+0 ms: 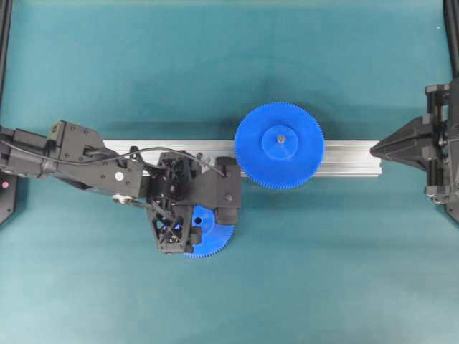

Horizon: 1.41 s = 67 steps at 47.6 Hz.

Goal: Insert the small gear onto the shaft.
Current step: 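Lower the left gripper over the small blue gear and grasp its hub, then lift the small blue gear and carry it up toward the empty shaft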

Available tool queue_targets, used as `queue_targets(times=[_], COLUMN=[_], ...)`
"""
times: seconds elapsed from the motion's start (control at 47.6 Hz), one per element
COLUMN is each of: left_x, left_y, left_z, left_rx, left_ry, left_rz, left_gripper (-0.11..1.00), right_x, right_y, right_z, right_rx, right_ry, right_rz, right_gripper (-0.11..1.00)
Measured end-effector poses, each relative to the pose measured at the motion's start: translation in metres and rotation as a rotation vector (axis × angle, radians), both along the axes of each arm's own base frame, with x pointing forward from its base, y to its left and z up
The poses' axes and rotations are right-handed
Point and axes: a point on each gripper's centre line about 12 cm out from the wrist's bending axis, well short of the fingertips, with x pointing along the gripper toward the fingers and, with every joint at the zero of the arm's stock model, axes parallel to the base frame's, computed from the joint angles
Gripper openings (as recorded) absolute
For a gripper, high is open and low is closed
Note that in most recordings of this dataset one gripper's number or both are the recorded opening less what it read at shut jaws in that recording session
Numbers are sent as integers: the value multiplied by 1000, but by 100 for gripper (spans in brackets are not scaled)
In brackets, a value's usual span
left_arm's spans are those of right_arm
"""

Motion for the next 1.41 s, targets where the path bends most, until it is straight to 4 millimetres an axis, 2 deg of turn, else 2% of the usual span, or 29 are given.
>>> queue_targets(times=[0.168,0.84,1.407], left_x=[1,1,3], left_y=[-1,-9,-12], left_z=[-7,-8,-17], left_rx=[-1,-3,1], left_ry=[20,23,42], left_rz=[4,-12,-21], left_gripper=[92,92,91], right_x=[-2,-3,-3], right_y=[0,0,0], right_z=[-2,-2,-2], right_rx=[2,9,10], right_ry=[3,-2,-2], right_rz=[-2,-6,-6], right_gripper=[7,7,7])
